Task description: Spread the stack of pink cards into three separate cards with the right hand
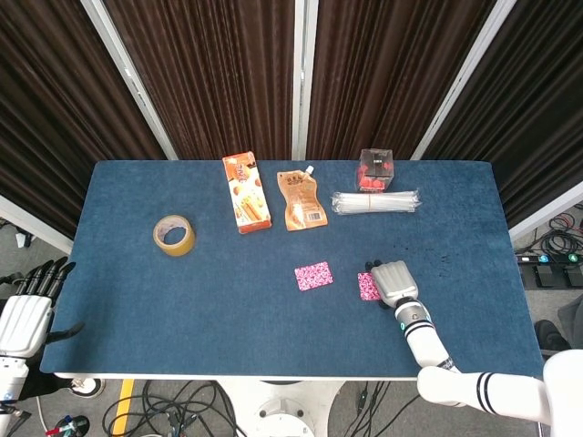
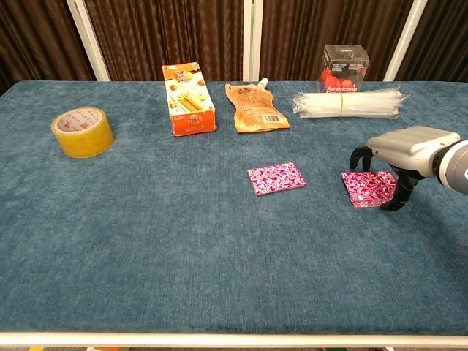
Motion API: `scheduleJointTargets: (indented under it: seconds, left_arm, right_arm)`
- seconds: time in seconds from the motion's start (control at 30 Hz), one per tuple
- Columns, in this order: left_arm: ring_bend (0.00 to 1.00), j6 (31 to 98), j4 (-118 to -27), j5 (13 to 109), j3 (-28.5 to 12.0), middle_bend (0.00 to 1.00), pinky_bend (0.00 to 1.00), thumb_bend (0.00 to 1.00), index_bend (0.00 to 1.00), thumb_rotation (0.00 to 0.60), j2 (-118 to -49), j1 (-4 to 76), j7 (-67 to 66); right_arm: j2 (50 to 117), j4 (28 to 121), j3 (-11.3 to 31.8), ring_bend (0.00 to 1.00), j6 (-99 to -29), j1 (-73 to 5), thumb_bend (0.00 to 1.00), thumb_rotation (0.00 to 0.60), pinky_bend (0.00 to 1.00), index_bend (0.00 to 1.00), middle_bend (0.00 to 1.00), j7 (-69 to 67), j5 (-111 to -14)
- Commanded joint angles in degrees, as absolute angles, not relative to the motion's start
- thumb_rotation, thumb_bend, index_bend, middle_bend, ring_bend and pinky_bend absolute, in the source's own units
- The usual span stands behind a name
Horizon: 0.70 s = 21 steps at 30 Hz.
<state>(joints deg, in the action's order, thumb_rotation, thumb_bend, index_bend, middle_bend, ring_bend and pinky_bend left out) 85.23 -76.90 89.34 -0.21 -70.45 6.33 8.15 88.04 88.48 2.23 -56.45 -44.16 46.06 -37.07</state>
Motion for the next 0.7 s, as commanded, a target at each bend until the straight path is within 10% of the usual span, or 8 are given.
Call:
scheduleJointTargets:
  seconds: [0.03,0.7]
  left_arm:
    - [0.0,85.2,-76.9,89.3,-0.2,0.03,0.1,0.0,0.07,0.6,-70.4,6.3,8.1]
    - [0.0,84.9,-76.5,89.3,0.0,0.03,0.1,0.0,0.07,0.6,-70.5,6.3,8.5]
  right_arm:
    - [88.2,88.4,2.1,0.72,-56.6,-44.2,0.13,0.6,0.81,0.25,0.27,45.9,-37.3]
    - [89.5,87.7,1.5,0.72,-57.8,-44.5,0.15,0.6,0.81,0.29,0.3,46.4,-37.1]
